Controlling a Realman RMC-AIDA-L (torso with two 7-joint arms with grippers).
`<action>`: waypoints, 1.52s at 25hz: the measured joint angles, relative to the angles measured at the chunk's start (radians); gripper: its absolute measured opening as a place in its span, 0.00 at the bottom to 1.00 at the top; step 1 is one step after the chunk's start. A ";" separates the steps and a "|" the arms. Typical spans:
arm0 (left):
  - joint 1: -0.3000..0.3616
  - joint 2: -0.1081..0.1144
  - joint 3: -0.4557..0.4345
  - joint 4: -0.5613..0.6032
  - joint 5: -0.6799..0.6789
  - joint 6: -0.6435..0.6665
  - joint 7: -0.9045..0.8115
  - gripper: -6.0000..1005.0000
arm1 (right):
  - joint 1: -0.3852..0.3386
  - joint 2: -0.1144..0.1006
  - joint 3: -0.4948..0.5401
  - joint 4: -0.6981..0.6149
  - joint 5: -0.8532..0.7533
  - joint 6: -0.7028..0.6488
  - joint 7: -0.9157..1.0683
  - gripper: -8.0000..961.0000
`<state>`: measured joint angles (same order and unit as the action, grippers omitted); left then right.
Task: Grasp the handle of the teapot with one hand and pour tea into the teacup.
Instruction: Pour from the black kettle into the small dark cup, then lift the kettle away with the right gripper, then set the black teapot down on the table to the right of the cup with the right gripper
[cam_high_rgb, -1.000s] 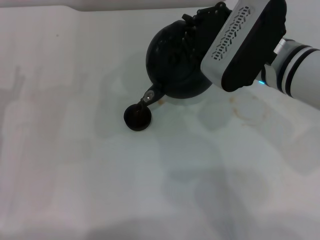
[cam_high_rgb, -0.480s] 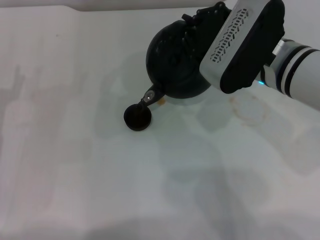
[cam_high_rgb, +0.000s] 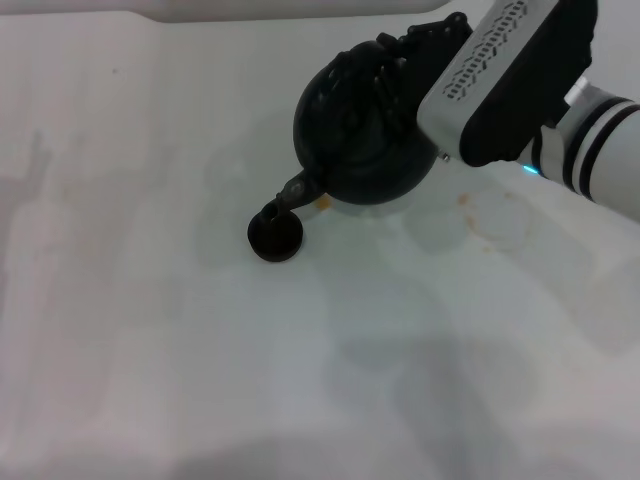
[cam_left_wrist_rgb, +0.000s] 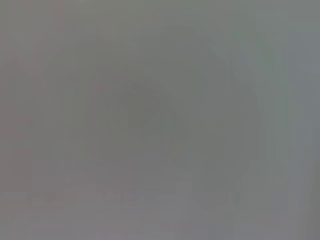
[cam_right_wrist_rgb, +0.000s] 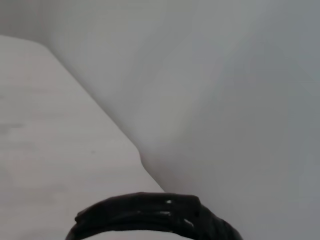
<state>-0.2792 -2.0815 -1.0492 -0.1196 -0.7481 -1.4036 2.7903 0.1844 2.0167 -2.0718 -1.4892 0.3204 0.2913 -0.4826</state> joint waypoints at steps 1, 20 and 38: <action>0.000 0.000 0.000 0.000 0.000 0.000 0.000 0.88 | -0.005 0.000 0.002 -0.003 0.000 0.000 0.014 0.15; -0.006 0.003 0.000 0.000 0.002 0.000 0.000 0.88 | -0.200 -0.004 0.180 -0.088 0.391 0.041 0.079 0.15; -0.009 0.006 -0.008 0.006 -0.004 0.000 0.000 0.88 | -0.362 0.001 0.202 -0.033 0.537 -0.020 0.088 0.20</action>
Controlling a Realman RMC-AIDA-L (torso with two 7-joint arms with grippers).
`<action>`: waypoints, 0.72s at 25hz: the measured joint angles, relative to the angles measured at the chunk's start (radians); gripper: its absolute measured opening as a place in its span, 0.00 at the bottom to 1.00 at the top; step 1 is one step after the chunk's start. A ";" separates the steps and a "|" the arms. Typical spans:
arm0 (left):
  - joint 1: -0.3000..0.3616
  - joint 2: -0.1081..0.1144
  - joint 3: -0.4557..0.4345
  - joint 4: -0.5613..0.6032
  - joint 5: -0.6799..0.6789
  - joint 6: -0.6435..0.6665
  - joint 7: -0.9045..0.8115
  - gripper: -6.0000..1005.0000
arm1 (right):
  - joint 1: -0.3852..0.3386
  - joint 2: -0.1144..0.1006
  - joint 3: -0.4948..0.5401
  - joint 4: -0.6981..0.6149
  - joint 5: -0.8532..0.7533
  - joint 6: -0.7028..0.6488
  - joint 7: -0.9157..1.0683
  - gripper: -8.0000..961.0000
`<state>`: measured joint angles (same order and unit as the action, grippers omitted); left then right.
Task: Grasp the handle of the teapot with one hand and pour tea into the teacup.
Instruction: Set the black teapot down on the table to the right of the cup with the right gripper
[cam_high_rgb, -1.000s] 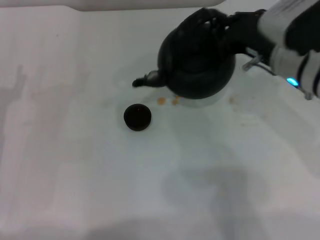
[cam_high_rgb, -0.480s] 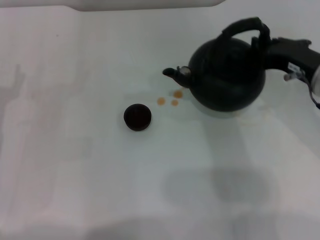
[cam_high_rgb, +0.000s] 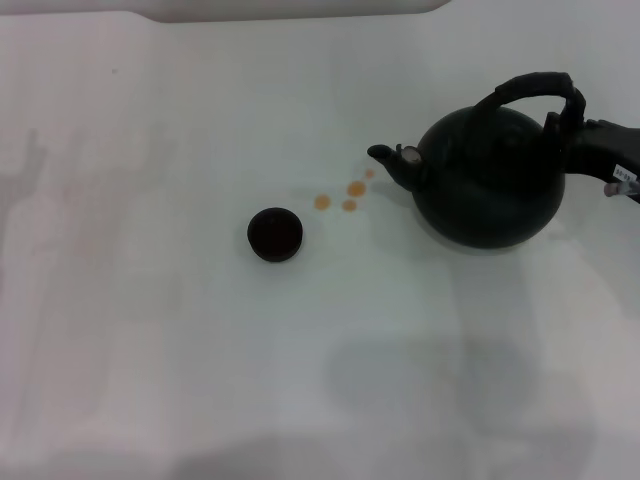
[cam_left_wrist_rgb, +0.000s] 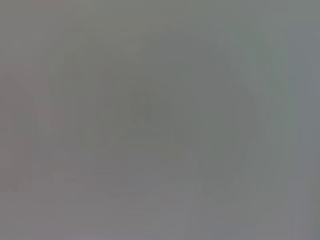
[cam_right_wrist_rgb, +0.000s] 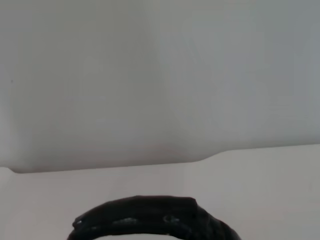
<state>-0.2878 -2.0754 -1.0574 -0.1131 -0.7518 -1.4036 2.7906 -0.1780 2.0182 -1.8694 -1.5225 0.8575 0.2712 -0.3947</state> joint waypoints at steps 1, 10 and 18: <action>0.000 0.000 0.000 0.000 0.000 0.000 0.000 0.88 | 0.000 0.000 -0.004 0.004 0.000 -0.007 0.000 0.20; -0.001 0.000 0.001 0.001 0.000 0.000 0.000 0.88 | 0.007 -0.002 -0.021 0.027 0.003 -0.052 -0.001 0.26; -0.001 0.000 0.001 0.001 0.000 0.000 0.000 0.88 | 0.008 -0.004 -0.024 0.026 0.003 -0.051 -0.009 0.31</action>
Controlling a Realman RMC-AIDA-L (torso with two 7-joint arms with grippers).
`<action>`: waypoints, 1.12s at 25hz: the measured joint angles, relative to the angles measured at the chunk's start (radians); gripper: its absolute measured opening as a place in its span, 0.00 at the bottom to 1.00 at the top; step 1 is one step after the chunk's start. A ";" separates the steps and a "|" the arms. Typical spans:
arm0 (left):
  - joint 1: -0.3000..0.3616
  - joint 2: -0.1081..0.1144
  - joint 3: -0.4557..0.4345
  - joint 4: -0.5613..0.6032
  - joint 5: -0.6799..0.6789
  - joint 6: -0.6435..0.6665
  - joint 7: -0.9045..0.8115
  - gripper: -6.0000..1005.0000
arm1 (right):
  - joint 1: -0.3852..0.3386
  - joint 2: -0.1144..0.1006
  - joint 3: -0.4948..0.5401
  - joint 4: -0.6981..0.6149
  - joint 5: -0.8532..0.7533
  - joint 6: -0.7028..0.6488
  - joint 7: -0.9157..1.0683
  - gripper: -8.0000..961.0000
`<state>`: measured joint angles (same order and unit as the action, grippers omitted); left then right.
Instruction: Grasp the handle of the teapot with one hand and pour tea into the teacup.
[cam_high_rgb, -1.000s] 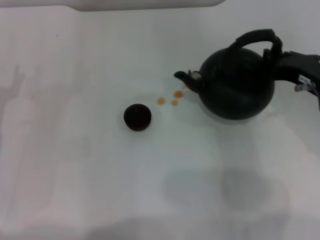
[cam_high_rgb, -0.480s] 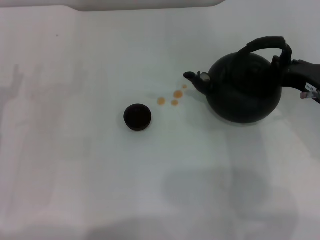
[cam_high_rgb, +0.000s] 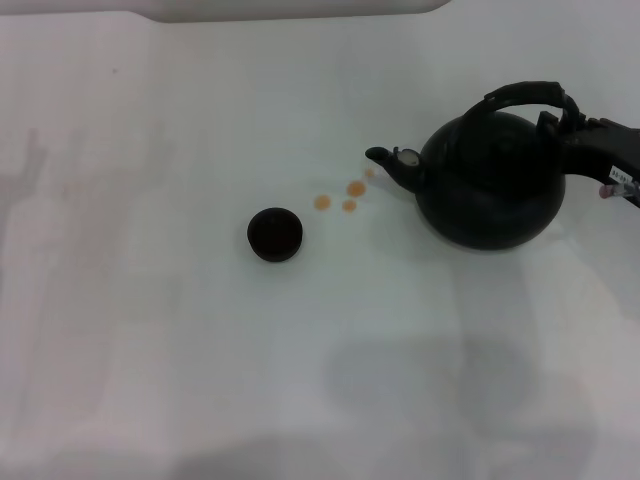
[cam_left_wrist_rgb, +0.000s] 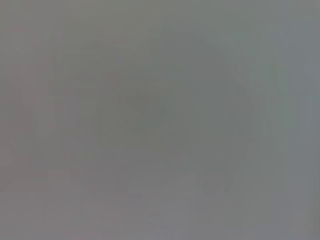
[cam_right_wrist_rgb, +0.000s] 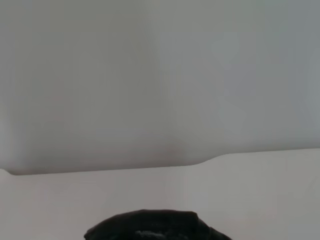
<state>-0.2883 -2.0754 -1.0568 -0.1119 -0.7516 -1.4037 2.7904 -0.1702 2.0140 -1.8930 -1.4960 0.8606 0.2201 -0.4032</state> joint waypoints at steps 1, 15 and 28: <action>0.000 0.000 0.000 0.000 0.000 0.000 0.000 0.88 | 0.000 0.000 -0.001 -0.004 0.000 0.003 -0.001 0.31; 0.000 0.001 -0.002 0.001 -0.007 0.000 0.000 0.88 | -0.059 -0.002 0.062 -0.114 0.006 0.141 -0.003 0.68; -0.012 0.002 -0.002 -0.001 -0.020 0.000 0.003 0.88 | -0.044 -0.001 0.425 -0.121 0.370 0.612 -0.250 0.68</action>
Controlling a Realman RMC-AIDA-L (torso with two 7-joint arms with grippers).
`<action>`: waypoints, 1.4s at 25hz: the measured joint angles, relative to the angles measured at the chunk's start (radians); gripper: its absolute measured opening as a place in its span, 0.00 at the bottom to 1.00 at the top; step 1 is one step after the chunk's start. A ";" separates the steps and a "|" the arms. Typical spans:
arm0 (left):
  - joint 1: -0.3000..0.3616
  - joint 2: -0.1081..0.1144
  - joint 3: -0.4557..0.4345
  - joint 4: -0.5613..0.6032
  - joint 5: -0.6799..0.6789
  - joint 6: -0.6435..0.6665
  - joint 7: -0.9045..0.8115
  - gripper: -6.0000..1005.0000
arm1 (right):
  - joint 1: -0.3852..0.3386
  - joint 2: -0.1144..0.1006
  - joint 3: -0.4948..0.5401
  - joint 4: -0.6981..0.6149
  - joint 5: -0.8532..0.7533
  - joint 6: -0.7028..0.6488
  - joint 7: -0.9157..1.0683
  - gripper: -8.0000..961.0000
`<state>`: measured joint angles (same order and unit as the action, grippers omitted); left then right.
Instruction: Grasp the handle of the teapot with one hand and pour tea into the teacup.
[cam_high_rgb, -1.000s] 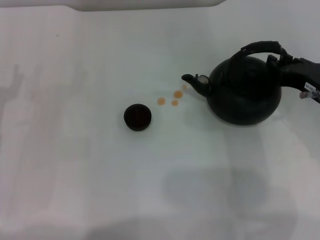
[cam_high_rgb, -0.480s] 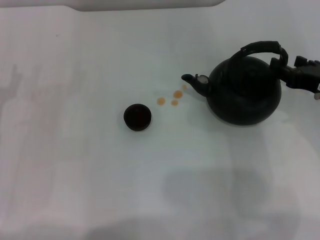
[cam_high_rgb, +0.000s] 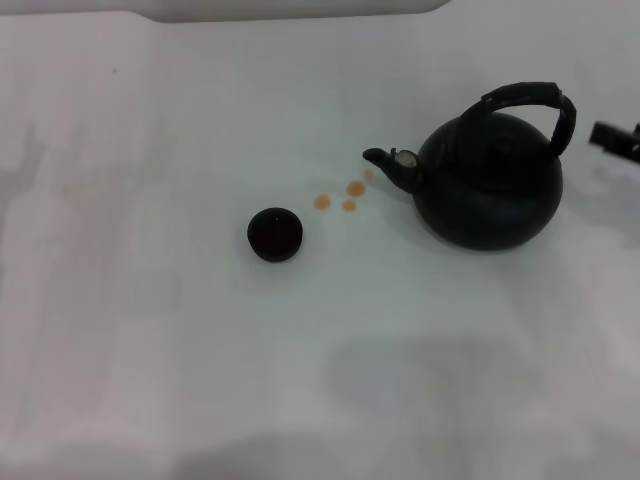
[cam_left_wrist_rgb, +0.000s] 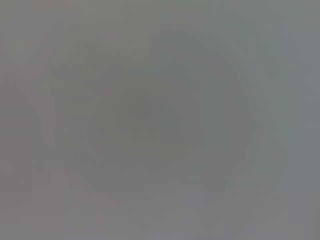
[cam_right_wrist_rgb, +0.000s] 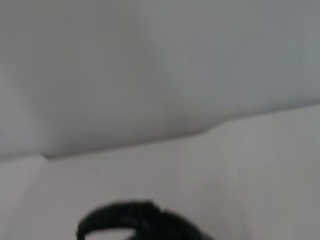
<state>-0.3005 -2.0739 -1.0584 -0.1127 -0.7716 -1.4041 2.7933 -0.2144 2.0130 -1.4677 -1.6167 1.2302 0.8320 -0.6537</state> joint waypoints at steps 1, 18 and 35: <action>0.000 0.000 0.000 0.000 0.000 0.000 0.000 0.88 | 0.002 0.000 0.027 0.024 0.065 0.007 -0.049 0.68; 0.001 -0.002 0.000 0.000 0.000 -0.002 0.000 0.88 | 0.499 -0.005 0.682 1.207 0.768 0.422 -1.014 0.67; 0.000 -0.001 -0.002 0.002 -0.029 0.000 0.003 0.88 | 0.606 0.007 0.691 1.428 1.040 0.315 -1.840 0.66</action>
<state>-0.3006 -2.0745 -1.0600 -0.1104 -0.8008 -1.4037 2.7965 0.3918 2.0199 -0.7767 -0.1888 2.2704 1.1465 -2.4940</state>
